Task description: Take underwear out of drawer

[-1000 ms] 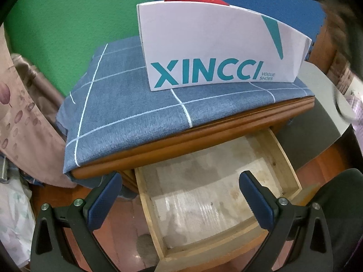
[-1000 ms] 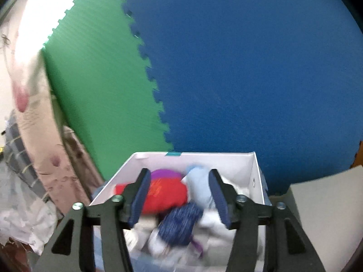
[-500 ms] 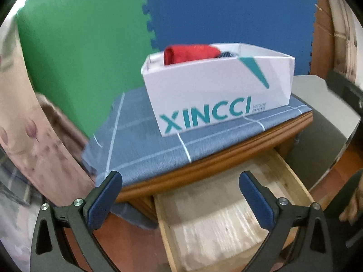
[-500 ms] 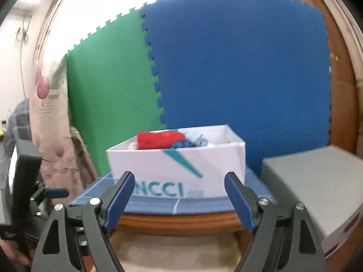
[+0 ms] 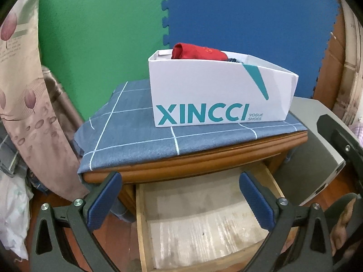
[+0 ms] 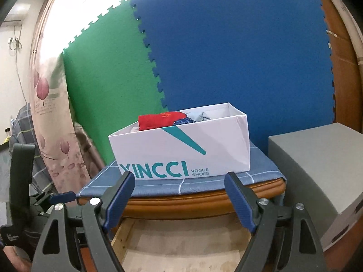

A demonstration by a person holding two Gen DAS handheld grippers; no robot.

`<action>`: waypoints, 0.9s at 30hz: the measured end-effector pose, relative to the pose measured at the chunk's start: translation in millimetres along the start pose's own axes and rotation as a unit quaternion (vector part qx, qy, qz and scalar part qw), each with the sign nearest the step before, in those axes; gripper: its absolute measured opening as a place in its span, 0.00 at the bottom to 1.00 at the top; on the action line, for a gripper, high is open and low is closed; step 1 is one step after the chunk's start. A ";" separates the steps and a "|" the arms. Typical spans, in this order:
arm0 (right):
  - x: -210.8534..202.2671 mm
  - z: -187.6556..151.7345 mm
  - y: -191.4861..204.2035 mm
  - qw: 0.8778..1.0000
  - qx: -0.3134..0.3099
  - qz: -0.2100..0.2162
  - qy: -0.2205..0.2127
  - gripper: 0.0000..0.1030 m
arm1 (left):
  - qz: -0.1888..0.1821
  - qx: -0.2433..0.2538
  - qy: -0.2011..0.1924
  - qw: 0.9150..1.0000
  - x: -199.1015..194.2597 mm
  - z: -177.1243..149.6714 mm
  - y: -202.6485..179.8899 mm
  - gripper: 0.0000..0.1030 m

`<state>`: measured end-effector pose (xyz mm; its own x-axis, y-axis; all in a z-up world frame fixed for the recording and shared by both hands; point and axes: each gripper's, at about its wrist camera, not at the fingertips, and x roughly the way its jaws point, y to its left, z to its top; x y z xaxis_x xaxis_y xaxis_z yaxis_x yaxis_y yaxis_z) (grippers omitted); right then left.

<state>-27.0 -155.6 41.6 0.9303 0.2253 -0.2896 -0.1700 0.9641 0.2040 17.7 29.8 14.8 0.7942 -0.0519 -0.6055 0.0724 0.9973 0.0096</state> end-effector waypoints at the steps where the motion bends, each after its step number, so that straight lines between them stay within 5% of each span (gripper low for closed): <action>1: 0.2 -0.2 -1.0 1.000 0.002 -0.002 0.000 0.81 | 0.008 0.003 0.000 1.000 -0.2 -1.2 -0.8 1.00; 13: 4.7 -2.7 4.4 1.000 -0.007 0.003 0.007 0.81 | 0.025 0.034 -0.009 0.999 -3.1 -3.7 -9.9 1.00; 27: 7.2 -4.3 4.3 1.000 -0.005 0.005 0.014 0.81 | 0.026 0.011 -0.024 0.999 -8.9 0.6 -1.3 1.00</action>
<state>-22.5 -149.2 36.3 0.9192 0.2393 -0.3128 -0.1832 0.9628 0.1985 10.8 28.9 20.7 0.8255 -0.0037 -0.5644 0.0434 0.9974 0.0569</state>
